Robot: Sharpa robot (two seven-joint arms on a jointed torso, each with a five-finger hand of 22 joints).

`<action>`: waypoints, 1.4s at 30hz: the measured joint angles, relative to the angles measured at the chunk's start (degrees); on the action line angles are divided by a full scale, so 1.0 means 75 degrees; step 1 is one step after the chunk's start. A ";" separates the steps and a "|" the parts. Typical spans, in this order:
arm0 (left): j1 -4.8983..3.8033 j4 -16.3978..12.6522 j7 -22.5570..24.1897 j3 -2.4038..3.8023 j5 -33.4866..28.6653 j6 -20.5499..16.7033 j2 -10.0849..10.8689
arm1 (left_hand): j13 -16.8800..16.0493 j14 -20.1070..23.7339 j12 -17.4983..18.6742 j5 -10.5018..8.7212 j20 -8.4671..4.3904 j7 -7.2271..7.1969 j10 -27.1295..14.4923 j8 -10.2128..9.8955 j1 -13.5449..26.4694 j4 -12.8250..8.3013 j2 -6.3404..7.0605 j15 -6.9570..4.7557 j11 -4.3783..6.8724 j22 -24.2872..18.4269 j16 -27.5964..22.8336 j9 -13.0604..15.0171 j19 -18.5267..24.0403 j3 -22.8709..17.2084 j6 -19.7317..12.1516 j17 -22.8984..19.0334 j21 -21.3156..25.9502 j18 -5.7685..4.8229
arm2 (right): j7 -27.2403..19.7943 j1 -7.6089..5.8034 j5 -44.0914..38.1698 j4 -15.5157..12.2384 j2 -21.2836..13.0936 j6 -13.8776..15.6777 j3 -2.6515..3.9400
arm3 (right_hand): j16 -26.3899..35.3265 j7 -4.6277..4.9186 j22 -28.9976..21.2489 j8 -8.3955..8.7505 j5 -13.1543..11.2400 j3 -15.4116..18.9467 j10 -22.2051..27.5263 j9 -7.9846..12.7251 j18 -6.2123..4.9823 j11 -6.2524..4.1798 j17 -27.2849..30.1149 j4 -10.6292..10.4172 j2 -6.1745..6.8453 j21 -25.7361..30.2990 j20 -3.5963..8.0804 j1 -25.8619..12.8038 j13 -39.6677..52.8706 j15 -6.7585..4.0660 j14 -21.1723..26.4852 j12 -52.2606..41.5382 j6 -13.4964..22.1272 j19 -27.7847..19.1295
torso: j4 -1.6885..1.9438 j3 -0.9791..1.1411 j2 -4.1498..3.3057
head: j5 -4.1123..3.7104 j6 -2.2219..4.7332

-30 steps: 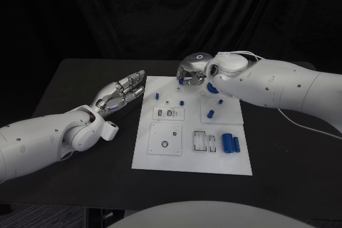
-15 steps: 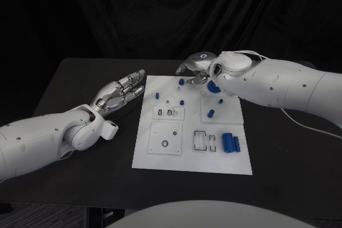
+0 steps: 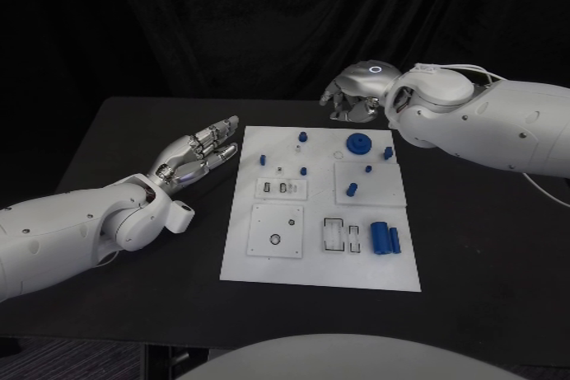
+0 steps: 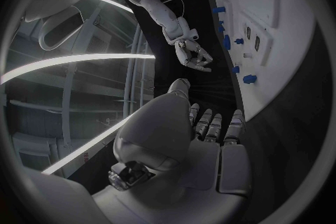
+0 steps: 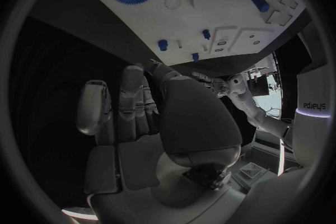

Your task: Assemble the parts on the task board

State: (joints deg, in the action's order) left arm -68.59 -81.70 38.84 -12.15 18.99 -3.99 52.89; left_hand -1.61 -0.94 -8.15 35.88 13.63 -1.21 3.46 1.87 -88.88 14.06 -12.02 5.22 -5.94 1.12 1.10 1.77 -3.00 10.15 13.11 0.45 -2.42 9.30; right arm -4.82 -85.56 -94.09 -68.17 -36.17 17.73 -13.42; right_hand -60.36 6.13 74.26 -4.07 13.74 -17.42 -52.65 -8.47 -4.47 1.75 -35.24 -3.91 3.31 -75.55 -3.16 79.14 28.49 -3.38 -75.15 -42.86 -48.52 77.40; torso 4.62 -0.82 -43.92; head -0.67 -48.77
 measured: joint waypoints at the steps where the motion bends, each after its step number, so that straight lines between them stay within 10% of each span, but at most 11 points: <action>1: 0.0000 0.0000 0.0000 0.0000 0.0000 0.0000 0.0002 | 0.0000 0.0000 0.0000 0.0000 0.0000 0.0000 0.0000 0.0000 0.0000 0.0000 0.0000 0.0000 0.0000 0.0000 0.0000 0.0000 0.0000 0.0000 0.0000 0.0000 0.0000 0.0000 | 0.0001 0.0000 0.0000 -0.0069 -0.0115 0.0001 -0.0008 | -0.0021 0.0000 0.0004 0.0011 -0.0021 0.0032 0.0044 0.0016 0.0000 -0.0028 -0.0062 -0.0032 0.0004 0.0002 0.0000 -0.0051 0.0608 0.0000 0.0000 -0.0786 0.0000 0.0000 | -0.0001 0.0000 -0.0001 | 0.0000 0.0010; 3: 0.0000 -0.0001 0.0000 0.0001 0.0000 0.0000 0.0014 | 0.0000 0.0000 0.0000 0.0000 0.0000 0.0000 0.0000 0.0000 0.0000 0.0000 0.0000 0.0000 0.0000 0.0000 0.0000 0.0000 0.0000 0.0000 0.0000 0.0000 0.0000 0.0000 | 0.0001 0.0007 0.0000 -0.0208 -0.0376 0.0000 -0.0035 | -0.0731 -0.0008 0.0043 0.0011 -0.0216 0.0119 -0.0960 0.0034 0.0000 -0.0081 -0.1283 -0.0233 0.0024 0.0055 0.0000 -0.0265 0.3507 0.0020 -0.0158 -0.3361 -0.0008 0.0000 | 0.0002 0.0000 -0.0005 | -0.0029 0.0043; 5: 0.0001 -0.0001 0.0000 0.0001 0.0001 0.0000 0.0029 | 0.0000 0.0000 0.0000 0.0000 0.0000 0.0000 0.0000 0.0000 0.0000 0.0000 0.0000 0.0000 0.0000 0.0000 0.0000 0.0000 0.0000 0.0000 0.0000 0.0000 0.0000 0.0000 | 0.0000 0.0048 0.0000 -0.0271 -0.0567 -0.0007 -0.0041 | -0.2453 -0.0083 0.0091 0.0011 -0.0422 0.0279 -0.2897 0.0015 0.0001 -0.0138 -0.4271 -0.0471 -0.0033 -0.0398 -0.0034 -0.0522 0.5742 0.0052 -0.0962 -0.5208 -0.0084 0.0362 | 0.0004 0.0001 -0.0008 | -0.0038 0.0078; 8: 0.0003 0.0010 0.0000 0.0000 0.0001 0.0000 0.0036 | 0.0000 0.0000 0.0000 0.0000 0.0000 0.0000 0.0000 0.0000 0.0000 0.0000 0.0000 0.0000 0.0000 0.0000 0.0000 0.0000 0.0000 0.0000 0.0000 0.0000 0.0000 0.0000 | 0.0000 0.0172 0.0000 -0.0297 -0.0771 -0.0025 -0.0064 | -0.3670 -0.0082 0.0092 0.0011 -0.0666 0.0539 -0.4079 -0.0028 0.0132 -0.0174 -0.5229 -0.0759 -0.0100 -0.0870 -0.0045 -0.0905 0.6171 0.0056 -0.1147 -0.6160 -0.0082 0.0727 | 0.0003 0.0007 -0.0009 | -0.0034 0.0108; 23: 0.0018 0.0038 0.0001 0.0000 0.0001 0.0011 0.0012 | 0.0000 0.0064 0.0000 0.0028 -0.0014 0.0000 -0.0028 0.0000 0.0000 -0.0075 0.0000 0.0046 -0.0028 -0.0028 -0.0071 0.0000 0.0075 -0.0074 0.0000 -0.0031 0.0063 0.0001 | 0.0133 0.0592 0.0012 0.0007 -0.0849 -0.0300 -0.0076 | -0.3931 -0.0071 0.0091 0.0043 -0.0892 0.1088 -0.4151 -0.0046 0.0361 -0.0201 -0.5294 -0.1323 -0.0222 -0.1316 -0.0030 -0.1608 0.6194 0.0056 -0.1147 -0.6266 0.0183 0.0849 | 0.0027 -0.0003 -0.0010 | -0.0209 0.0198; 32: 0.0026 0.0023 0.0001 0.0000 0.0041 -0.0042 0.0040 | 0.0042 0.0123 0.0183 0.0028 -0.0762 0.0027 -0.0204 0.0000 0.0071 -0.0075 0.0071 -0.0454 0.0324 -0.0127 -0.0119 0.0000 0.0383 -0.0074 0.0027 -0.0053 0.0260 0.0001 | 0.0206 0.0628 0.0016 -0.0037 -0.0841 -0.0354 -0.0074 | -0.3931 -0.0058 0.0090 0.0043 -0.0874 0.1120 -0.4173 -0.0050 0.0360 -0.0178 -0.5293 -0.1354 -0.0221 -0.1369 -0.0057 -0.1608 0.6193 0.0083 -0.1174 -0.6266 0.0170 0.0874 | 0.0037 -0.0014 -0.0013 | -0.0185 0.0198; 42: 0.0027 0.0012 0.0001 0.0000 0.0119 -0.0046 0.0058 | 0.0050 0.0135 0.0236 0.0028 -0.0794 0.0027 -0.0216 0.0000 0.0071 -0.0074 0.0071 -0.0466 0.0356 -0.0132 -0.0119 0.0000 0.0382 -0.0074 0.0027 -0.0053 0.0279 0.0001 | 0.0279 0.0638 0.0018 -0.0030 -0.0860 -0.0426 -0.0073 | -0.3931 0.0009 0.0090 -0.0093 -0.0385 0.1088 -0.4182 -0.0200 0.0359 -0.0133 -0.5292 -0.1130 -0.0200 -0.1369 -0.0057 -0.1441 0.6192 0.0083 -0.1173 -0.6266 -0.0146 0.0874 | 0.0023 -0.0015 -0.0010 | -0.0158 0.0186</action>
State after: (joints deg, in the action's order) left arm -68.39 -81.61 38.84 -12.16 19.89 -4.33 53.32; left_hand -1.23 0.07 -6.38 36.09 7.67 -1.01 1.84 1.87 -88.34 13.51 -11.48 1.72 -3.27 0.13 0.20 1.77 -0.13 9.60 13.31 0.05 -0.32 9.30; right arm -2.72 -80.78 -93.96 -68.40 -42.62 14.53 -13.97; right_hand -89.84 6.20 74.93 -4.77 10.85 -9.26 -84.01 -9.97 -1.78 0.75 -74.93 -12.39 1.81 -85.82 -3.59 68.34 74.93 -2.76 -83.95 -89.86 -49.62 83.95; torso 4.79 -0.93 -43.99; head -1.86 -47.38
